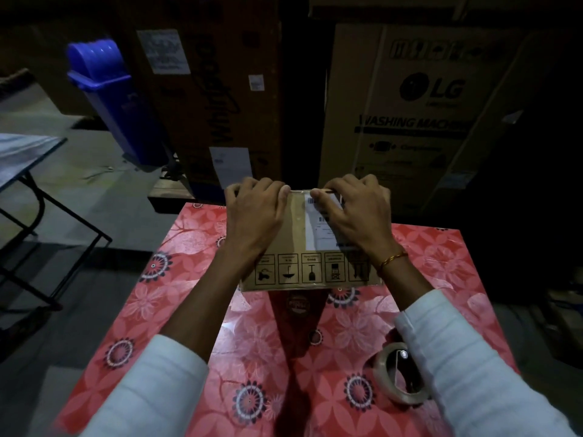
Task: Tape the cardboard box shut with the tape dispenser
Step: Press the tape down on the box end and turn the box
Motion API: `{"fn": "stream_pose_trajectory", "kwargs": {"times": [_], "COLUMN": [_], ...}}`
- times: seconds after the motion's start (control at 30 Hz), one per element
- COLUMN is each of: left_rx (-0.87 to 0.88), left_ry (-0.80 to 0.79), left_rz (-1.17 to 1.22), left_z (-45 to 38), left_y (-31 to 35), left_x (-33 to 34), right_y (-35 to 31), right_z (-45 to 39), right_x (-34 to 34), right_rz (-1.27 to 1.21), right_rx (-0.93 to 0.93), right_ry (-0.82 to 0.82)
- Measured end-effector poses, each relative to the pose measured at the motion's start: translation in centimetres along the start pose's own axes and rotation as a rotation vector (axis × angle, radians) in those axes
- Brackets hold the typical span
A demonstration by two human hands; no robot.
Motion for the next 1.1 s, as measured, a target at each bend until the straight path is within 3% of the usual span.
{"fn": "stream_pose_trajectory", "kwargs": {"times": [0.37, 0.8, 1.1], "left_rx": [0.0, 0.105, -0.118], "left_ry": [-0.05, -0.165, -0.075], "left_rz": [-0.12, -0.009, -0.046], "left_z": [-0.6, -1.3, -1.4], "left_y": [0.5, -0.7, 0.7], "left_x": [0.7, 0.8, 0.7], "right_y": [-0.1, -0.4, -0.2], "right_z": [-1.0, -1.0, -1.1], "right_x": [0.6, 0.7, 0.9], "right_rz": [0.02, 0.062, 0.058], "right_rx": [0.0, -0.006, 0.01], "right_ry": [0.032, 0.065, 0.061]}}
Point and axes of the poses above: each hand's wrist, its own z-axis away from the middle knuckle, its own x-axis out of the palm, y = z × x, the point moved 4 cm from there along -z, towards the middle knuckle, and after that the axes turned 10 degrees about x, right-handed, at the moved point
